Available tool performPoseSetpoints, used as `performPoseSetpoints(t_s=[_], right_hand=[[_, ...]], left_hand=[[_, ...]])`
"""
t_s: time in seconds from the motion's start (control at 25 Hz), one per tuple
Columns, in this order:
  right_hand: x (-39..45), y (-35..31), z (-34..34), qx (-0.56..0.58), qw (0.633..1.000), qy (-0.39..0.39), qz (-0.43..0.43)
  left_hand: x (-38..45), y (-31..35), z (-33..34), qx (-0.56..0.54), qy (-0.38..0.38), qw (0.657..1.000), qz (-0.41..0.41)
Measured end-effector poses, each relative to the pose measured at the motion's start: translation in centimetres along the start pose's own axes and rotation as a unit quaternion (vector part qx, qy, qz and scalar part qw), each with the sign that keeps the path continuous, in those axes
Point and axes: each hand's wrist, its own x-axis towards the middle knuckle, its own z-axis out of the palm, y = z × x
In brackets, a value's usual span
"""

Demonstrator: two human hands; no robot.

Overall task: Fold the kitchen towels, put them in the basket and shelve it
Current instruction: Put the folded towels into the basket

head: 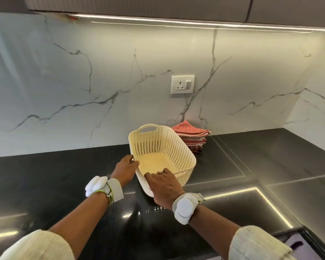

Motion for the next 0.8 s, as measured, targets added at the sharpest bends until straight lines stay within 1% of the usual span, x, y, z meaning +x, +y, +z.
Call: performPoseSetpoints(t_s=[0.08, 0.16, 0.24, 0.36, 0.44, 0.56, 0.68, 0.8], right_hand=[[0.8, 0.4, 1.3, 0.006, 1.0, -0.007, -0.025], [1.6, 1.7, 2.4, 0.022, 0.998, 0.003, -0.058], [2.2, 3.7, 2.3, 0.06, 0.995, 0.005, -0.074], [3.6, 9.2, 2.6, 0.133, 0.991, -0.029, -0.013], [4.5, 12.7, 3.2, 0.169, 0.985, -0.038, 0.017], [6.1, 15.6, 5.2, 0.174, 0.984, -0.032, 0.013], [7.5, 16.9, 7.8, 0.199, 0.98, 0.014, 0.002], [8.0, 17.6, 9.8, 0.227, 0.97, 0.082, 0.004]], left_hand=[[0.9, -0.9, 0.3, 0.039, 0.003, 0.999, -0.033], [2.3, -1.6, 0.9, 0.083, 0.013, 0.995, -0.057], [3.2, -1.7, 1.1, 0.141, 0.041, 0.987, -0.07], [6.2, -0.7, 1.1, 0.231, 0.085, 0.965, -0.087], [8.1, 0.0, 0.9, 0.253, 0.093, 0.958, -0.098], [10.6, 0.9, 2.2, 0.276, 0.103, 0.95, -0.103], [12.4, 1.4, 3.4, 0.295, 0.13, 0.941, -0.1], [13.1, 1.4, 3.7, 0.292, 0.138, 0.943, -0.087]])
